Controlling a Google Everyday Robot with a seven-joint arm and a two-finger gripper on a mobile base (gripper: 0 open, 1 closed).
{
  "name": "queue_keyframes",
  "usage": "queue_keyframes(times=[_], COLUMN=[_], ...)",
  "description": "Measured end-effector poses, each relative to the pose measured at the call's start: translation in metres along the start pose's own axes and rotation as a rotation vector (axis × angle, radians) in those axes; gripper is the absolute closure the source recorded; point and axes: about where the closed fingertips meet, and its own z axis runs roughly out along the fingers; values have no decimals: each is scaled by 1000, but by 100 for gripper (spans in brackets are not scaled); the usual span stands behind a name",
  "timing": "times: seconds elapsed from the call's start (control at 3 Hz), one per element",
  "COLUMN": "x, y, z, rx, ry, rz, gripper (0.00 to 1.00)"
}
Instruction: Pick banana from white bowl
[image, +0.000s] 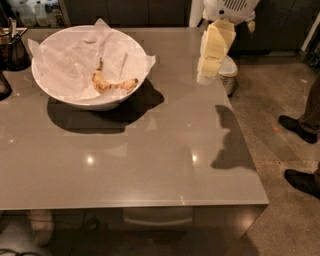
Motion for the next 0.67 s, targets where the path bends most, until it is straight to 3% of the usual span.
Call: queue_keyframes(times=[0.67], x=[-22], y=[-13], z=[1], rx=[36], ry=[-66], rz=[-13], gripper=[0])
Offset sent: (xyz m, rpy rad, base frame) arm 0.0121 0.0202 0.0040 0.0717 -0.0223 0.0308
